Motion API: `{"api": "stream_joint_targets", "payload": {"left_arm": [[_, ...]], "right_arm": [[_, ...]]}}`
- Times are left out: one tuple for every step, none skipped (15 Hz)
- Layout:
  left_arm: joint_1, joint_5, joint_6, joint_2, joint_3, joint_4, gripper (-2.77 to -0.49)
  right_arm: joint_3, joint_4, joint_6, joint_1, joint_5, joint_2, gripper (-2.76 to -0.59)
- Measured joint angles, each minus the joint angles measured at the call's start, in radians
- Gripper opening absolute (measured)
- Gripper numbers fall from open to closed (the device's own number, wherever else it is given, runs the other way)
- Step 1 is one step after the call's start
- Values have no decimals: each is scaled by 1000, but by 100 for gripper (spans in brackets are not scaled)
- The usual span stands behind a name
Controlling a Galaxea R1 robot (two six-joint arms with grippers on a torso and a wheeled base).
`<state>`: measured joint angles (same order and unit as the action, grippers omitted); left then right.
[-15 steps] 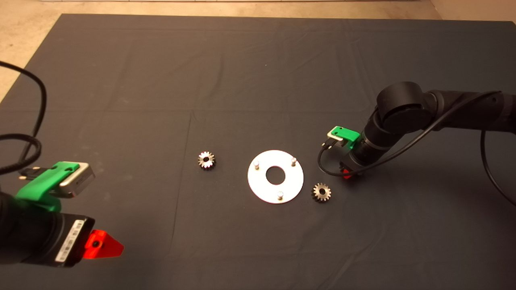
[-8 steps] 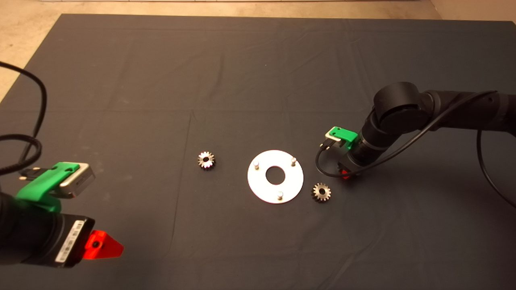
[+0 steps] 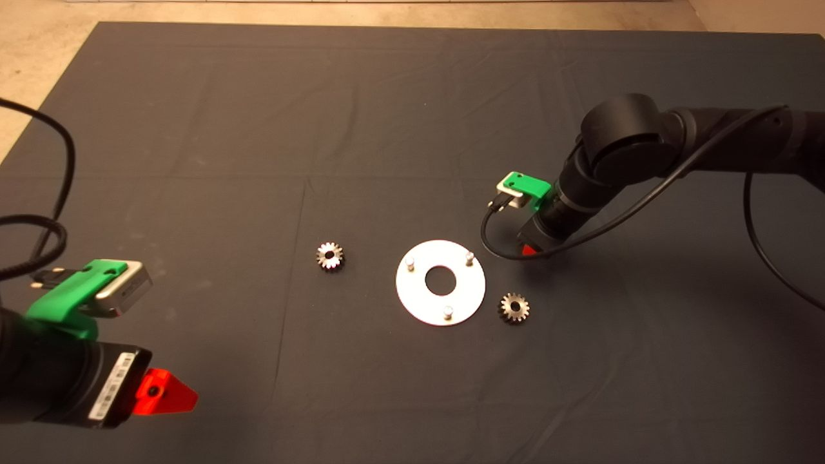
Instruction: Install three planetary gears onto the carrier pins
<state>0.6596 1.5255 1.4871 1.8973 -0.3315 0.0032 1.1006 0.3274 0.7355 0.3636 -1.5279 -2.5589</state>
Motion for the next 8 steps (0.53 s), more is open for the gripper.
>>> {"api": "stream_joint_targets", "payload": {"left_arm": [[0, 0, 0, 0, 0, 0, -51], [0, 0, 0, 0, 0, 0, -51], [0, 0, 0, 0, 0, 0, -51], [0, 0, 0, -2, 0, 0, -51], [0, 0, 0, -3, 0, 0, -51], [0, 0, 0, -5, 0, 0, -51], [0, 0, 0, -6, 0, 0, -51], [0, 0, 0, -8, 0, -1, -51]], "right_arm": [[2, -7, 3, 13, 0, -5, -229], [7, -22, 4, 23, -1, -13, -230], [17, -39, 6, 31, -1, -24, -230], [39, -63, 7, 38, -2, -41, -229], [69, -83, 9, 40, -3, -60, -230], [98, -93, 11, 39, -3, -83, -230], [120, -103, 11, 39, -3, -104, -230], [140, -115, 11, 40, -2, -127, -230]]}}
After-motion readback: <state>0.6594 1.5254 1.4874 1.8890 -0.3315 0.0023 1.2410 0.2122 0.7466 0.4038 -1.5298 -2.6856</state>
